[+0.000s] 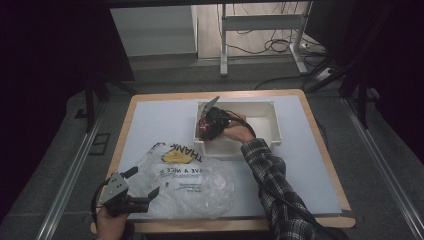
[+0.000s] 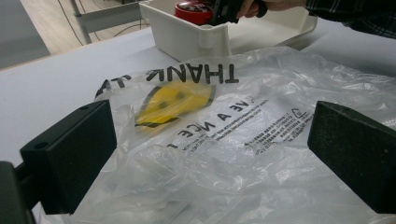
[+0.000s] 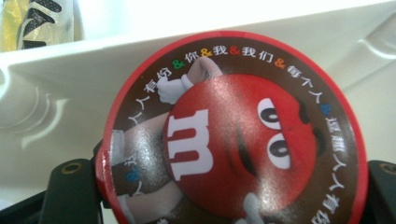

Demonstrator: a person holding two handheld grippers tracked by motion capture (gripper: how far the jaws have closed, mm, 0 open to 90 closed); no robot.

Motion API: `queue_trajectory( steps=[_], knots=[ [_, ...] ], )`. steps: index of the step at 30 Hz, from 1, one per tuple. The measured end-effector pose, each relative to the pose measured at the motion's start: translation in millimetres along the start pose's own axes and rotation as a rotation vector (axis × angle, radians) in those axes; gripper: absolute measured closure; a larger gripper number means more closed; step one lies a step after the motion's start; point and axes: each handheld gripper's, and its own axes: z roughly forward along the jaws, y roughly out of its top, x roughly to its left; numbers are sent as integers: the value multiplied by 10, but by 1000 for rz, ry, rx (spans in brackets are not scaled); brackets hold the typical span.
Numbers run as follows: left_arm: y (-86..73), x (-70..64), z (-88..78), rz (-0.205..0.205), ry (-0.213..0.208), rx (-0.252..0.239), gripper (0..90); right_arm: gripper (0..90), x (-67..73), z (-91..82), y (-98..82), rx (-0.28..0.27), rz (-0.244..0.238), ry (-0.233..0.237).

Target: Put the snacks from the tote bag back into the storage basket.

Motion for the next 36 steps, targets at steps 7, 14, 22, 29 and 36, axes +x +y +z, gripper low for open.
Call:
queue_trajectory(
  steps=[7,14,22,29,36],
  knots=[
    [-1,2,-2,-2,1,0,12,254,-2,85,-38,14,-9,-10],
    [-1,2,-2,-3,0,1,11,249,-33,91,-70,2,25,2],
    [0,-2,1,-2,-2,3,12,125,-24,69,-46,-34,57,15],
    [2,-6,3,0,-2,4,12,98,-5,51,-38,-39,50,-4],
    [1,-4,2,0,-1,5,12,80,5,-1,-21,-53,48,-19]
  ],
)
